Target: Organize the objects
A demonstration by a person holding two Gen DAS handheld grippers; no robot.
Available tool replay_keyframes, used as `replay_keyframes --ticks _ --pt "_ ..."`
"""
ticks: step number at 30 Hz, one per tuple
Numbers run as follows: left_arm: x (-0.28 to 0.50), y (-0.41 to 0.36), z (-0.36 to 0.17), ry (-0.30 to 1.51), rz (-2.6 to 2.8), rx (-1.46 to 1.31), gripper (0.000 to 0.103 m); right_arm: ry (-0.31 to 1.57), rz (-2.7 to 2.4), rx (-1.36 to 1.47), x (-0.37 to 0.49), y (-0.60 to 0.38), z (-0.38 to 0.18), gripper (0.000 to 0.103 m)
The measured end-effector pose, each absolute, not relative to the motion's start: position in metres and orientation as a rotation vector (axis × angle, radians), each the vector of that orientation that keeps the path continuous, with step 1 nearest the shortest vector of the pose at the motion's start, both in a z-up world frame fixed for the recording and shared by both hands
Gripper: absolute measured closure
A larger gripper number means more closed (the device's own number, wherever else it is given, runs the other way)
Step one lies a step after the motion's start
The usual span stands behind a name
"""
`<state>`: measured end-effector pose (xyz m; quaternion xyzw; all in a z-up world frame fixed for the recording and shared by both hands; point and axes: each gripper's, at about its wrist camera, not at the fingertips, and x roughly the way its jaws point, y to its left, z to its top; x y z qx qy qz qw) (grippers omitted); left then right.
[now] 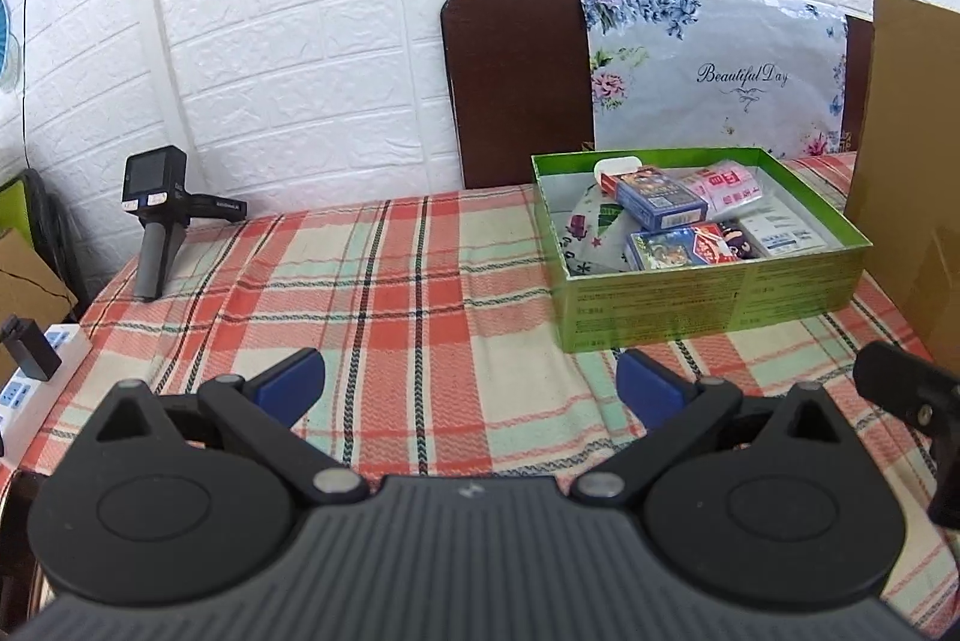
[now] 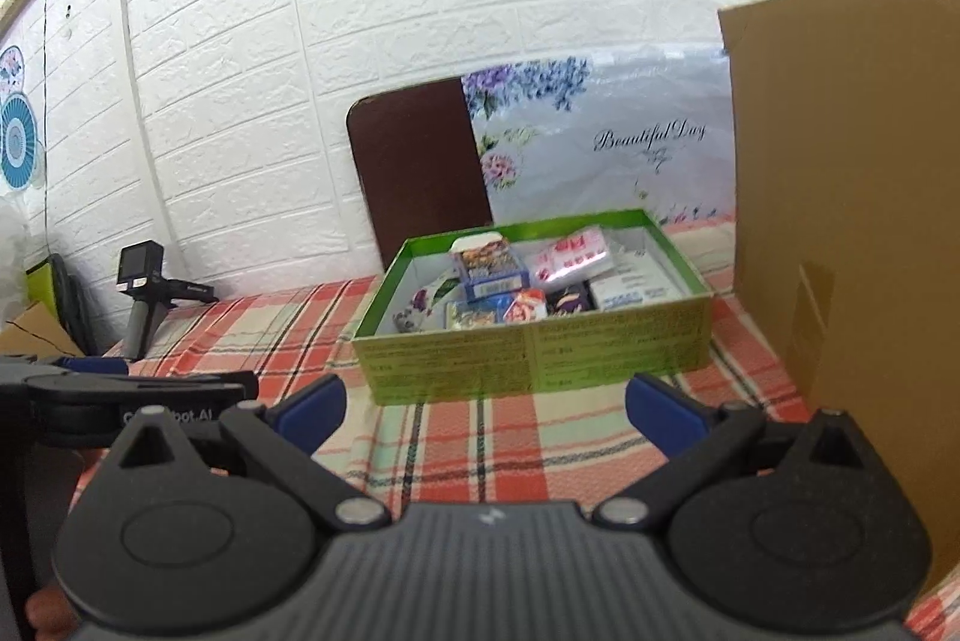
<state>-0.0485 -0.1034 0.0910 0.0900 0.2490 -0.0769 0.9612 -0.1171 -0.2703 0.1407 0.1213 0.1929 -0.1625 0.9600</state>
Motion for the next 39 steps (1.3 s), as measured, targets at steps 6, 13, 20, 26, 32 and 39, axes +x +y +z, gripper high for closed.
replay_keyframes --ticks 6,13,20,26,32,39 --pt "-0.048 -0.104 0.092 0.498 -0.142 0.174 0.000 0.381 -0.334 0.222 -0.114 -0.265 0.141 0.000" --pt "-0.045 -0.111 0.088 0.504 -0.135 0.207 0.000 0.391 -0.343 0.230 -0.107 -0.268 0.134 0.000" --pt "-0.038 -0.110 0.086 0.526 -0.117 0.211 0.000 0.393 -0.349 0.253 -0.101 -0.274 0.128 0.000" --pt "-0.034 -0.112 0.083 0.545 -0.101 0.219 0.000 0.395 -0.358 0.257 -0.100 -0.275 0.125 0.000" --pt "-0.033 -0.114 0.081 0.560 -0.102 0.230 0.000 0.403 -0.361 0.266 -0.098 -0.275 0.122 0.000" --pt "-0.031 -0.116 0.079 0.574 -0.097 0.233 0.000 0.408 -0.371 0.281 -0.098 -0.276 0.120 0.000"
